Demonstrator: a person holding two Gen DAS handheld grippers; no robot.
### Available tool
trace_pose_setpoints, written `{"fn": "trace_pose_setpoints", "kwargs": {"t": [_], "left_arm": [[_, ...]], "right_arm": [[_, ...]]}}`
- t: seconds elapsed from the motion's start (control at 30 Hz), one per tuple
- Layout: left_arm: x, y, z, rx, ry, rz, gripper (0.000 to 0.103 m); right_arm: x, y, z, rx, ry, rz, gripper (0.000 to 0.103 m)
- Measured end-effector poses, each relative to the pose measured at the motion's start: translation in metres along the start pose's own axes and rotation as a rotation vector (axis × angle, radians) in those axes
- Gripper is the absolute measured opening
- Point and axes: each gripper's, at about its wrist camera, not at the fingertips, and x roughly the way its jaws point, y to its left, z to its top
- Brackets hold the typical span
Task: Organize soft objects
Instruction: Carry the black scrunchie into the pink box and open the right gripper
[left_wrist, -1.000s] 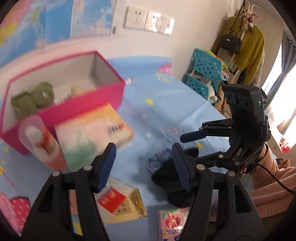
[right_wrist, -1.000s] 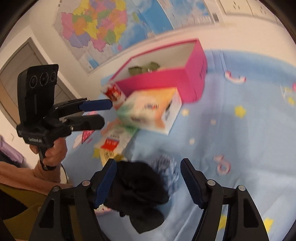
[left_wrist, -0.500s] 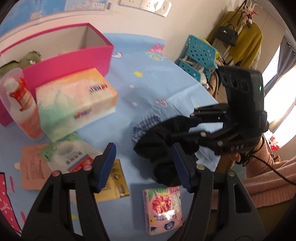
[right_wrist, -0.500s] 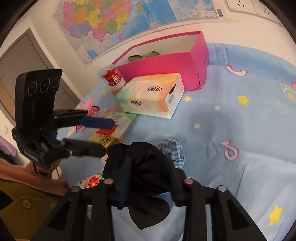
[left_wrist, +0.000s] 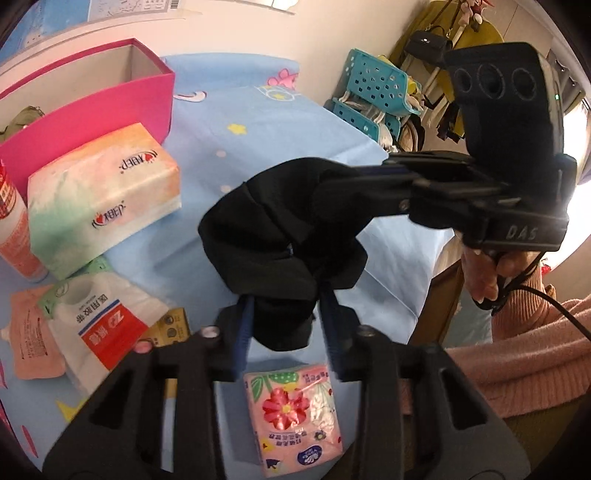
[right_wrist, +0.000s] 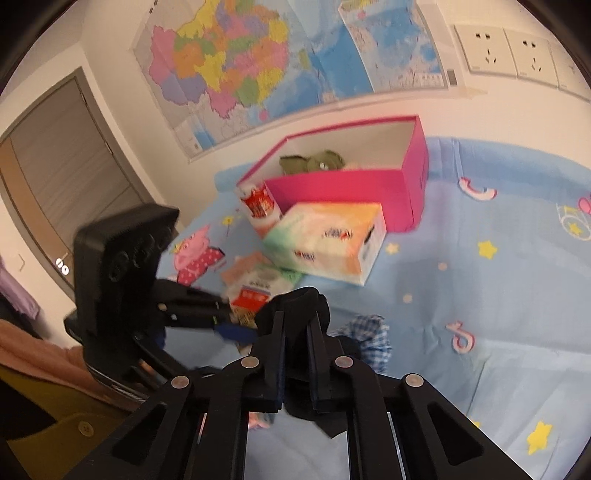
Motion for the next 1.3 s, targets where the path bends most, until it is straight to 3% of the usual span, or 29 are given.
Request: {"fn": "trace_pose_setpoints", "kwargs": {"t": [0.2,0.43,0.77,1.07,1.3], "left_arm": [[-0.02,0.002,0.012,-0.002,-0.068,0.007,0.035],[-0.047,0.012,0.047,-0.015,-0.153,0.073,0.035],[-0.082,0.053,0.124,-0.059,-0.231,0.265,0.035],[-0.054,0.104,0.178,-0.114,-0.164,0.395,0.035],[-0.026,0.138,0.195,-0.181,-0.08,0.434,0.035]], "right_arm": [[-0.01,0.009,0.017,-0.033,-0.049,0.024,0.008],[-0.018,0.022,0.06,-0.123,-0.131,0.022,0.008],[0.003,0.016,0.153,-0.215,-0.209,0.009,0.008],[0.056,-0.013,0.208,-0.196,-0.185,-0.025,0.008],[0.097,-0.037,0.22,-0.181,-0.125,-0.081,0.008]]}}
